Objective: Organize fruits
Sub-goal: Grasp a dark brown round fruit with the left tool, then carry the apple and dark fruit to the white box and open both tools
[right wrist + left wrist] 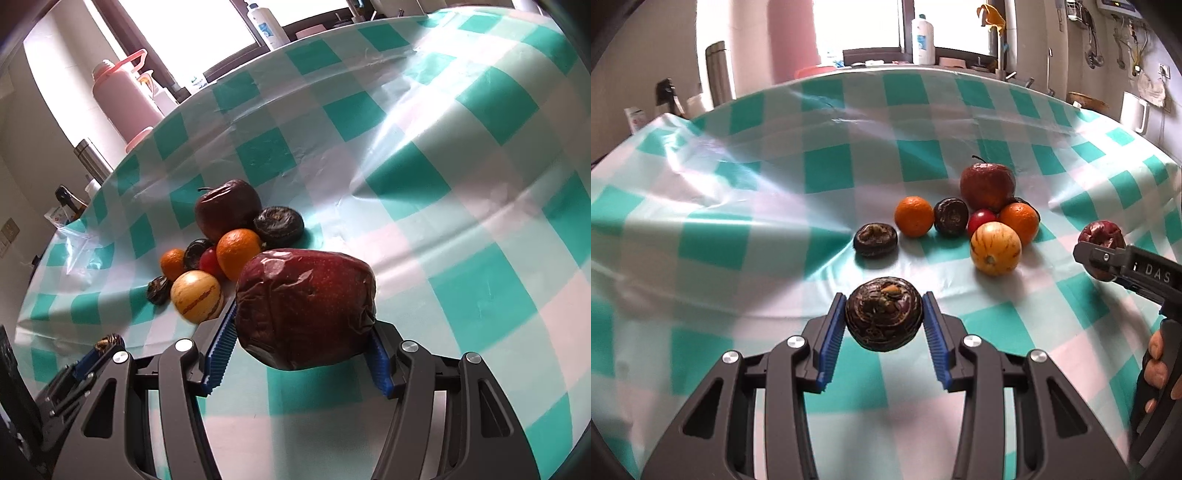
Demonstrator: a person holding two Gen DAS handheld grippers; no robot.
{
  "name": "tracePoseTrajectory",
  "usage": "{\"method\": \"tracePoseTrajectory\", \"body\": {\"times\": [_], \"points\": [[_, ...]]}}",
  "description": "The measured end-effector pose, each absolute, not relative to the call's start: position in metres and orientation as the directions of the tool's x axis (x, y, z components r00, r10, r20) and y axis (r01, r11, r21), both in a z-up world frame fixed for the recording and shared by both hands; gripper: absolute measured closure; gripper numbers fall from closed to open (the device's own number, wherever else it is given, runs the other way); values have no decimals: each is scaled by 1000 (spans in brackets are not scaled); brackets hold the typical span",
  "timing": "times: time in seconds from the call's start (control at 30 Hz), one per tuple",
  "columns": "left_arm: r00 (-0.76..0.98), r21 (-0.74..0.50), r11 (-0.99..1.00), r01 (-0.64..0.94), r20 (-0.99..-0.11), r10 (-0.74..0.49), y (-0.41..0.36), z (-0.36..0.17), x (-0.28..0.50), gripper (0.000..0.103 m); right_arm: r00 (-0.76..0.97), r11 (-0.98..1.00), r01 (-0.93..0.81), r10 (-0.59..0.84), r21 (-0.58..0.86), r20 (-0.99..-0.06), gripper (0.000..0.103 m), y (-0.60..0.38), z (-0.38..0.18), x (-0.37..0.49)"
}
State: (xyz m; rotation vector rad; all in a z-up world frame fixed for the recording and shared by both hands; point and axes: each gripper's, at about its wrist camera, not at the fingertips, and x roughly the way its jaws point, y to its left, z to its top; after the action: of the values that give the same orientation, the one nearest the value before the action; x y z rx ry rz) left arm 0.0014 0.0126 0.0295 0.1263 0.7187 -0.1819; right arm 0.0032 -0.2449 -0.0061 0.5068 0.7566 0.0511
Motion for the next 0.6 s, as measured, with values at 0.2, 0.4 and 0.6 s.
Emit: {"method": "tracePoseTrajectory", "body": {"times": [0.2,0.4,0.6], "points": [[755,51,981,185,-647,-108,20,36,-34,61,718,888,94,253,449,-649,42,-229,-2,-34],[757,65,979,191,-645,-105,16,39,-58,61,695,918,33,264,396,-669,42,-209,2,-72],[739,76,964,255,-658,-143,-3,35,-86,61,698,945,2,232,326,-677,42,-207,6,-108]]}}
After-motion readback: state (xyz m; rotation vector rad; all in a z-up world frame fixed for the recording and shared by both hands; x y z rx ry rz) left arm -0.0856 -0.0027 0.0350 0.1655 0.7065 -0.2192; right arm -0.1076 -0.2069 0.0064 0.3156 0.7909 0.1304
